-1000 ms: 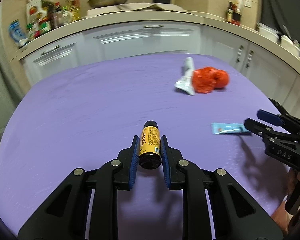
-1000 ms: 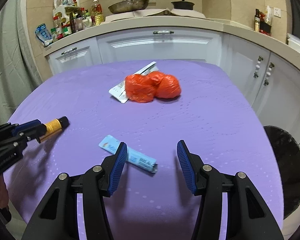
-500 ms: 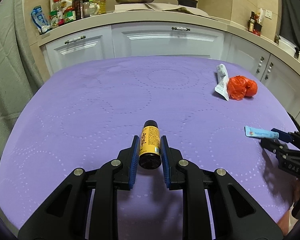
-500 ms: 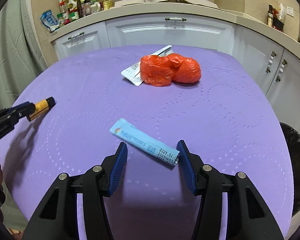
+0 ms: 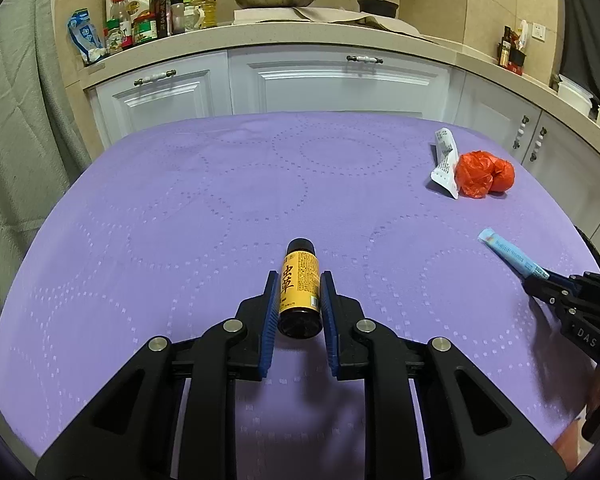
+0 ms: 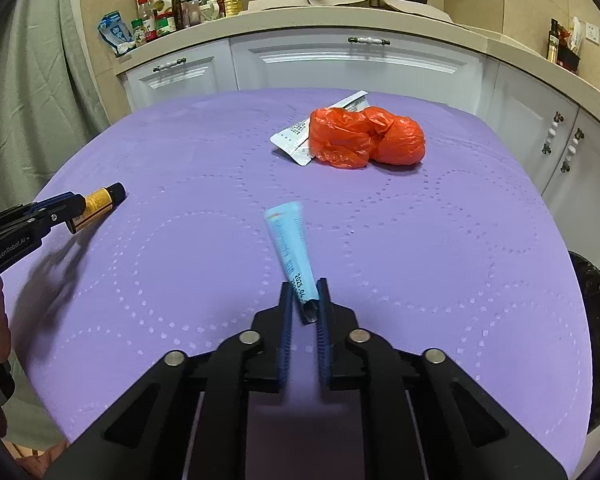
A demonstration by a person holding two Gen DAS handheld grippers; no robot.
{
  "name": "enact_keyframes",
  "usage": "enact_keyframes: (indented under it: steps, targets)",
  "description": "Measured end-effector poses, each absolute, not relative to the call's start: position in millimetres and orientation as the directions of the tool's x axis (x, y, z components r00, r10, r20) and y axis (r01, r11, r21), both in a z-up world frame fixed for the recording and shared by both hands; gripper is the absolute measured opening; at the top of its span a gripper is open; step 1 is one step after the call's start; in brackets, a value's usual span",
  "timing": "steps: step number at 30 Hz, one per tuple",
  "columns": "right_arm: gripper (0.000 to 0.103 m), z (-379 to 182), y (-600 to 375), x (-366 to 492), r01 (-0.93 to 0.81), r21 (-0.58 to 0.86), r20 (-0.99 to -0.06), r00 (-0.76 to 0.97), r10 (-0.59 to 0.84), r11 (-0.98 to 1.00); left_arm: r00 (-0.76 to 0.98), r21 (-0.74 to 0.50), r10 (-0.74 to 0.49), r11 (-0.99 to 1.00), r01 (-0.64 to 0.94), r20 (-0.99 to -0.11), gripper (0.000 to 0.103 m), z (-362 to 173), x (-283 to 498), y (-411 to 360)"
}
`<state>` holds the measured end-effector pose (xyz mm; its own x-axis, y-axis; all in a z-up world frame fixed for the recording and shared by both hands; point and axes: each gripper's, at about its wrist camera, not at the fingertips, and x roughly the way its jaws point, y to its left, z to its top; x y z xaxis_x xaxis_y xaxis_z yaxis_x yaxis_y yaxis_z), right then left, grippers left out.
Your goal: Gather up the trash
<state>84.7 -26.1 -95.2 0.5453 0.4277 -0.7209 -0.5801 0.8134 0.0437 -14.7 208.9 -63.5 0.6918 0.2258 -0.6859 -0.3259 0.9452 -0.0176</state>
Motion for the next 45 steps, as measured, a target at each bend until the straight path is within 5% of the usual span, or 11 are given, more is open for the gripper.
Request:
enact_keyframes:
  steps: [16,18,19,26,45]
  targets:
    - [0.008,-75,-86,84,-0.451,0.056,-0.659,0.654,0.373,0.891,0.76,-0.039,0.132,0.979,-0.202,-0.636,0.018,-44,-7,153]
    - [0.008,-71,-99,85,-0.422,0.061,-0.648,0.673,0.357,0.905,0.774,-0.041,0.109,0.984,-0.172,-0.624,0.015,-40,-3,140]
    - [0.008,-69,-107,86,-0.405,0.064,-0.642,0.683,0.349,0.912,0.779,-0.041,0.098,0.987,-0.157,-0.619,0.003,-38,-1,133]
    - [0.008,-63,-154,90,-0.308,0.097,-0.615,0.729,0.301,0.946,0.802,-0.017,0.028,0.999,-0.048,-0.596,0.001,-32,20,82]
    - [0.008,-77,-137,87,-0.362,0.1,-0.631,0.697,0.34,0.927,0.77,-0.01,0.113,0.988,-0.153,-0.628,0.002,-48,1,113]
